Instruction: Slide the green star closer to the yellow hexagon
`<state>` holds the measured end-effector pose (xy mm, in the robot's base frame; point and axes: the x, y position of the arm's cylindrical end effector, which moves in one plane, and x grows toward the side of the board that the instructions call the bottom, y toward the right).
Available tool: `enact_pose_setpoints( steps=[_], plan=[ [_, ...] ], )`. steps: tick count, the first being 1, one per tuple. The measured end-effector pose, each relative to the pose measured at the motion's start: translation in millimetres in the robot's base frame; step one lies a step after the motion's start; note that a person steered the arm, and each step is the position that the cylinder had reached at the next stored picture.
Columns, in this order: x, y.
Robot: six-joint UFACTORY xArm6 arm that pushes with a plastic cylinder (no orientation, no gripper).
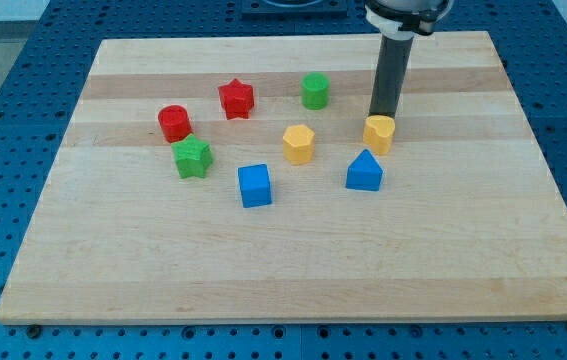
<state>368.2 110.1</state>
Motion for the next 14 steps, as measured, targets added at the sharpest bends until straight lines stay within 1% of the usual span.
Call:
enact_pose_setpoints(
  steps=[2, 3, 4, 5, 6, 7, 8, 9, 10, 11, 12, 13, 14],
  plan=[
    [-26, 54],
    [-8, 55],
    [35, 42],
    [90, 28],
    [142, -9],
    [170, -71],
    [174, -156],
    [160, -225],
    [130, -276],
    [103, -296],
    [92, -295],
    [61, -267],
    [61, -267]
  ],
)
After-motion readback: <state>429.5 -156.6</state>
